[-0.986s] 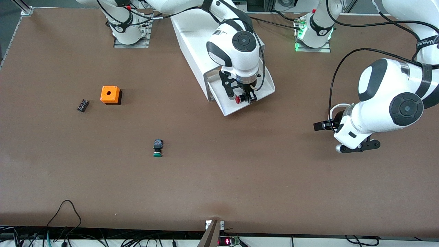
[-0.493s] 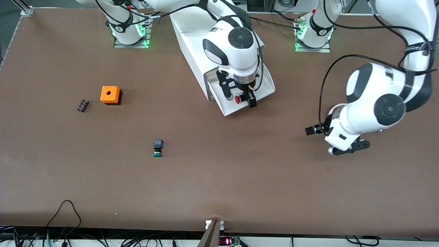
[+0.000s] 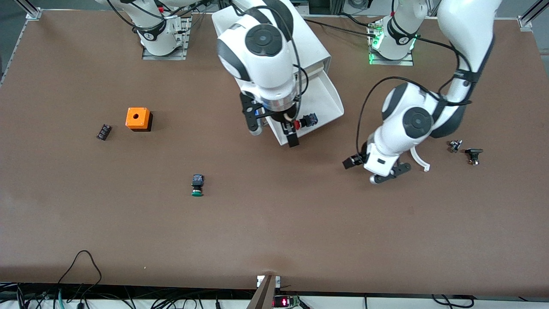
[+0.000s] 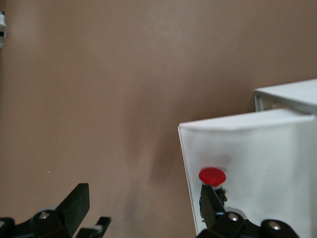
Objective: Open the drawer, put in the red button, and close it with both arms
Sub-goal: 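Withdraw the right gripper from the drawer back over the table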
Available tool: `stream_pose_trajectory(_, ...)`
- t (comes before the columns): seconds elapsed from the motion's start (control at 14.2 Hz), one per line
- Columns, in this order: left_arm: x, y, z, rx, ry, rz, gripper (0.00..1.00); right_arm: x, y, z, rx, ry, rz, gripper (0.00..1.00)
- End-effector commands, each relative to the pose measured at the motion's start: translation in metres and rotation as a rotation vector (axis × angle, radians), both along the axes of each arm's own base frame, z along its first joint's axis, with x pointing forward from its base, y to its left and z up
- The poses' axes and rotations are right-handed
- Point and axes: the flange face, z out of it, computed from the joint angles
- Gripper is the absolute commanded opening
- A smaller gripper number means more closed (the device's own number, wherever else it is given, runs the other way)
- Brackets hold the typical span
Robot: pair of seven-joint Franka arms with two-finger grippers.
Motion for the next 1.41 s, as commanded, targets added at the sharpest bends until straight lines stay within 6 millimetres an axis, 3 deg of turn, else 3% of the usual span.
stream_pose_trajectory(0.0, -0.036, -0.026, -0.011, 0.013, -0.008, 0.044, 1.0, 0.024, -0.047, 0.032, 0.041, 0.036, 0.05, 1.0)
stream_pose_trajectory(0.14, -0.05, -0.05, -0.014, 0.019, 0.005, 0.065, 1.0, 0.035, -0.071, 0.045, 0.049, 0.028, 0.091, 1.0)
stream_pose_trajectory(0.21, -0.057, -0.063, -0.014, 0.02, 0.009, 0.073, 1.0, 0.037, -0.077, 0.039, 0.033, 0.034, 0.177, 1.0)
stream_pose_trajectory(0.49, -0.085, -0.101, -0.015, 0.031, 0.025, 0.039, 1.0, 0.064, -0.124, 0.005, -0.016, 0.057, 0.431, 1.0)
stream_pose_trajectory(0.7, -0.095, -0.111, -0.009, 0.036, 0.043, 0.03, 1.0, 0.083, -0.167, -0.029, -0.04, 0.077, 0.657, 1.0)
stream_pose_trajectory(0.92, -0.107, -0.121, -0.006, 0.051, 0.07, 0.025, 1.0, 0.102, -0.226, -0.064, -0.044, 0.106, 0.846, 1.0)
stream_pose_trajectory(1.34, -0.13, -0.15, -0.001, 0.031, 0.086, 0.01, 1.0, 0.125, -0.33, -0.115, -0.008, 0.131, 1.121, 1.0)
